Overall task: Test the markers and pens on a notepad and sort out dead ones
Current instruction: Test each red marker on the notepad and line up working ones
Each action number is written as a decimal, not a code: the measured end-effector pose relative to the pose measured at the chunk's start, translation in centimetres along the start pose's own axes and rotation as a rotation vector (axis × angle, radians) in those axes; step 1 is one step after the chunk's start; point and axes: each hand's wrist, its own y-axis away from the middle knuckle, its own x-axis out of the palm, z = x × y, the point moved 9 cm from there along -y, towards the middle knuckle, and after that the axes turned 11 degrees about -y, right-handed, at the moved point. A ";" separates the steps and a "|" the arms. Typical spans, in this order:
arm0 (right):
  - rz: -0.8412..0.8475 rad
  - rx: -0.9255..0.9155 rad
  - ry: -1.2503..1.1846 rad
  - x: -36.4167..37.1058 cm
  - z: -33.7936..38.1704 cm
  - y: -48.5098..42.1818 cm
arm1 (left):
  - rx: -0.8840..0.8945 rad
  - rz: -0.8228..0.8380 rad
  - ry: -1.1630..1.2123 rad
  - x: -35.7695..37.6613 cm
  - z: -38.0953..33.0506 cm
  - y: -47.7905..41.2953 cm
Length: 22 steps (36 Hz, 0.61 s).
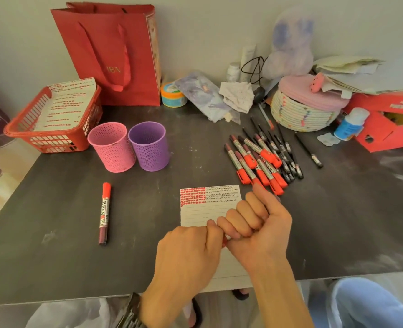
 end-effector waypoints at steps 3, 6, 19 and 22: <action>0.144 -0.032 -0.057 0.5 3.9 0.0 | -0.126 0.252 0.377 1.2 3.4 0.4; 0.102 -0.080 0.032 -0.9 6.5 -0.4 | -0.153 0.143 0.380 -0.7 6.4 -0.1; -0.241 0.007 0.253 -6.1 4.3 -0.5 | 0.103 -0.018 0.091 -0.6 8.1 -6.5; -0.285 0.009 0.396 -5.7 4.1 -1.0 | 0.156 -0.016 0.009 -0.2 7.9 -7.2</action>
